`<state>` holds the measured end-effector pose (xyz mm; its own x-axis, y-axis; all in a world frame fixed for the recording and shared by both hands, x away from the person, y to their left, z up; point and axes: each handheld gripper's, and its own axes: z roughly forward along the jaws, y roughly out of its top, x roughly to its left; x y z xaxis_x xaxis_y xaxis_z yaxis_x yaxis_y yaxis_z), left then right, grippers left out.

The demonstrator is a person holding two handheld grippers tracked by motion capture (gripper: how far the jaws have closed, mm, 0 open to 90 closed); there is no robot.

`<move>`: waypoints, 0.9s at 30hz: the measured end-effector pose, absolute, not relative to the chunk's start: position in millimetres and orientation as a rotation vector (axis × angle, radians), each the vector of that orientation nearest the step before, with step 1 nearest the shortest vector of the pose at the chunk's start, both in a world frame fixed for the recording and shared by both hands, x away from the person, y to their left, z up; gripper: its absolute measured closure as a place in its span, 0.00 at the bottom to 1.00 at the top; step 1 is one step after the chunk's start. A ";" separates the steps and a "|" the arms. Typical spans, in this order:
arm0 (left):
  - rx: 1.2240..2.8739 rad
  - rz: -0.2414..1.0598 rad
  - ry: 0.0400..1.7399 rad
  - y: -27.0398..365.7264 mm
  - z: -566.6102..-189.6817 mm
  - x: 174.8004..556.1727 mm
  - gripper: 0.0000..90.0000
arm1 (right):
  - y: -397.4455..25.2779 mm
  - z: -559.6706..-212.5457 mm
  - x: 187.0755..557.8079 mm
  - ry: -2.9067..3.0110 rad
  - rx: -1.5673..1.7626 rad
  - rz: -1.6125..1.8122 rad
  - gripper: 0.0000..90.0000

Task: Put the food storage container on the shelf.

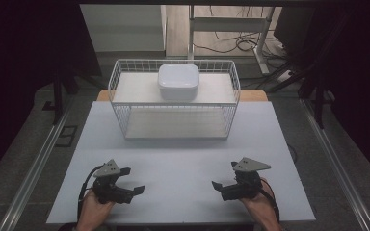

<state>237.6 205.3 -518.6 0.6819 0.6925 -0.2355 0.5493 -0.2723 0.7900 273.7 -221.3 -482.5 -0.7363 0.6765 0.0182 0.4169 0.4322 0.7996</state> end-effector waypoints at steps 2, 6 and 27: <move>1.955 0.193 0.968 207.0 -519.0 236.5 0.09 | -222.3 -482.8 273.4 2.381 0.944 1.199 0.00; 1.956 0.200 0.991 213.3 -520.6 233.1 0.09 | -230.7 -484.2 270.6 2.370 0.963 1.173 0.00; 1.942 0.226 1.108 248.5 -528.3 220.5 0.09 | -272.4 -494.3 258.2 2.315 1.105 1.089 0.00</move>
